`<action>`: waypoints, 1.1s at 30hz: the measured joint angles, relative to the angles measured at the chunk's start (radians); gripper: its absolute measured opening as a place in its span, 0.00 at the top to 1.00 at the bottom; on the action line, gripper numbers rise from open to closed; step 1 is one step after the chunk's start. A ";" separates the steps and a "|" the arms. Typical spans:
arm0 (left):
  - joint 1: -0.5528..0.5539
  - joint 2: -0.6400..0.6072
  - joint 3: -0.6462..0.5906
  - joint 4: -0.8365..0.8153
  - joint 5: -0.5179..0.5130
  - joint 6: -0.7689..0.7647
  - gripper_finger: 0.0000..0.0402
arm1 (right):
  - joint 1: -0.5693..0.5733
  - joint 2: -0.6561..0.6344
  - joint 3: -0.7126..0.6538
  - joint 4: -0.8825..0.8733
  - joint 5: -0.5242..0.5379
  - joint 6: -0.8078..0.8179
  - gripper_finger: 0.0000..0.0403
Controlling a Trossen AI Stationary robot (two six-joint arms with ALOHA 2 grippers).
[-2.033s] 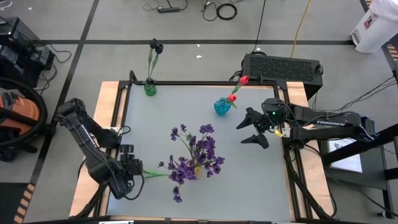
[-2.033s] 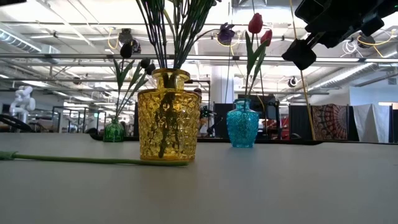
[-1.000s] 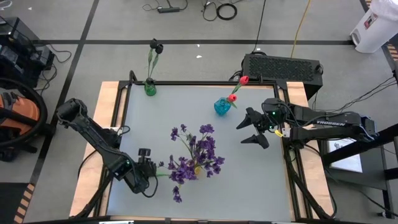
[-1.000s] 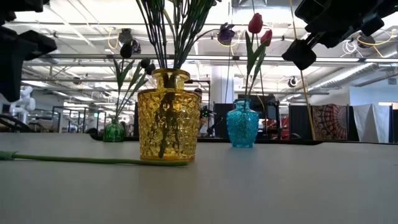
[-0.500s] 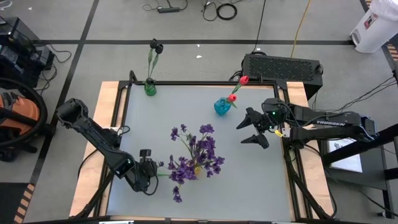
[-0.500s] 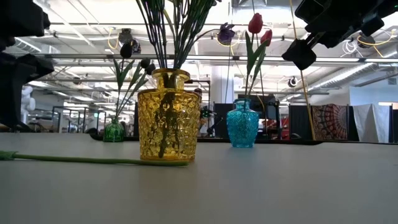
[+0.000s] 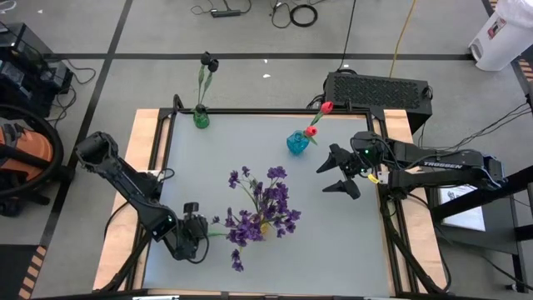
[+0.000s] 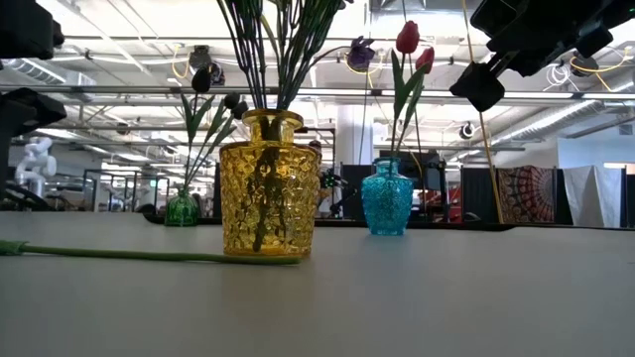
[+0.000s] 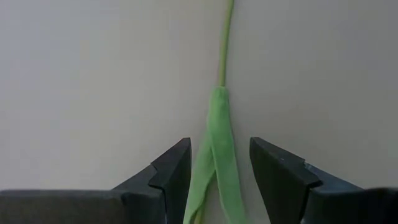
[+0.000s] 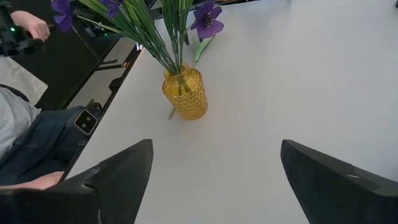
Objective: Sort flowers into vase by color
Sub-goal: Put the pink flower into the blue vase
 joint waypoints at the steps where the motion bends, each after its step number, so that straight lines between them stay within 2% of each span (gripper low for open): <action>1: -0.002 0.000 -0.005 0.006 -0.009 0.000 0.57 | 0.000 0.000 0.000 0.000 0.000 0.000 0.14; 5: -0.007 0.000 -0.054 0.008 -0.053 -0.007 0.57 | 0.000 0.000 0.000 0.000 0.000 0.000 0.14; 12: -0.008 0.000 -0.086 0.014 -0.030 -0.152 0.57 | 0.000 0.000 0.000 0.000 0.000 0.000 0.14; 25: -0.008 0.000 -0.088 0.073 0.014 -0.156 0.57 | 0.000 0.000 0.000 0.000 0.000 0.000 0.14; 33: -0.008 0.000 -0.088 0.176 0.041 -0.156 0.57 | 0.000 0.000 0.000 0.000 0.000 0.000 0.14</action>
